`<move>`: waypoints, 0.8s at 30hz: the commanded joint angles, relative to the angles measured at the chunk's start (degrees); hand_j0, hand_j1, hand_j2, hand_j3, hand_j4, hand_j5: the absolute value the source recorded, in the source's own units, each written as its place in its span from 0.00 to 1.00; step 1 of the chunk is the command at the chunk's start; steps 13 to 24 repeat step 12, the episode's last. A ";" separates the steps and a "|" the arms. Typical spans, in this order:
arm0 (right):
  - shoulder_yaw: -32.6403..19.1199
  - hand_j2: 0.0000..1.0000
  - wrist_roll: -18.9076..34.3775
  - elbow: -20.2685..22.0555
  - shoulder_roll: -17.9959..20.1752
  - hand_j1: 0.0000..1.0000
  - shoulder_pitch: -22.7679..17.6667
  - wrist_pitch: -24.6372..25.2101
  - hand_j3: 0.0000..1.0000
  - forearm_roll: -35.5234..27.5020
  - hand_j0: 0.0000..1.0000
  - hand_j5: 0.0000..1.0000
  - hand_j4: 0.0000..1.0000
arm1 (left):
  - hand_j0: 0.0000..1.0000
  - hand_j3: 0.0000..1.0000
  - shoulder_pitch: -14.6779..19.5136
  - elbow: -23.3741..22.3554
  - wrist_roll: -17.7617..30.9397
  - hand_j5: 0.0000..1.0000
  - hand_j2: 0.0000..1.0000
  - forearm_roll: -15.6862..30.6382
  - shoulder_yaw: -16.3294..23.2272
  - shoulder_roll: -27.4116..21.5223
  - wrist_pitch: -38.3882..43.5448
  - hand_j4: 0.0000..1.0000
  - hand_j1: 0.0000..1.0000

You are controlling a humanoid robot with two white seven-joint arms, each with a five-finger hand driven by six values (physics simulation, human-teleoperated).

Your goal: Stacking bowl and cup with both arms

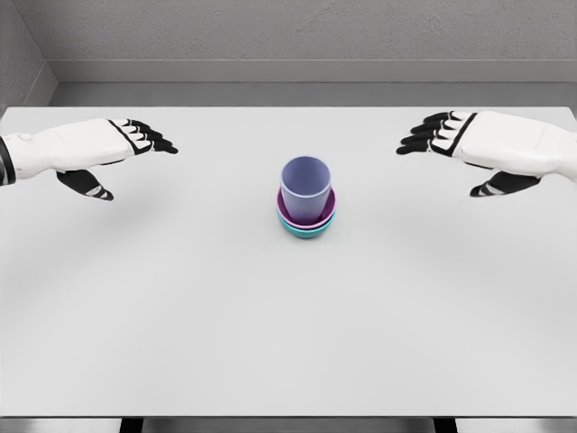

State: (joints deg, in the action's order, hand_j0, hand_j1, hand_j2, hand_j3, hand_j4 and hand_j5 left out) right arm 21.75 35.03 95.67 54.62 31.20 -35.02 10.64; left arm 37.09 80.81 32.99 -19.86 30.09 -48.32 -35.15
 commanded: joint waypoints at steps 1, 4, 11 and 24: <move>-1.10 1.00 -0.03 0.05 0.58 1.00 0.00 0.02 1.00 -0.36 1.00 1.00 1.00 | 1.00 1.00 -0.18 -0.03 -0.03 1.00 1.00 0.35 -0.03 0.06 0.15 1.00 1.00; -1.01 1.00 -0.03 0.05 0.58 1.00 -0.97 0.02 1.00 -0.36 1.00 1.00 1.00 | 1.00 1.00 -0.79 -0.30 -0.03 1.00 1.00 0.26 -0.03 0.06 0.15 1.00 1.00; -1.10 1.00 -0.03 0.05 0.49 1.00 -0.97 0.02 1.00 -0.36 1.00 1.00 1.00 | 1.00 1.00 -1.41 -0.56 0.06 1.00 1.00 0.26 -0.12 -0.02 0.15 1.00 1.00; -1.10 1.00 -0.03 0.13 0.58 1.00 -0.97 0.02 1.00 -0.36 1.00 1.00 1.00 | 1.00 1.00 -1.41 -0.65 0.06 1.00 1.00 0.26 -0.12 -0.02 0.15 1.00 1.00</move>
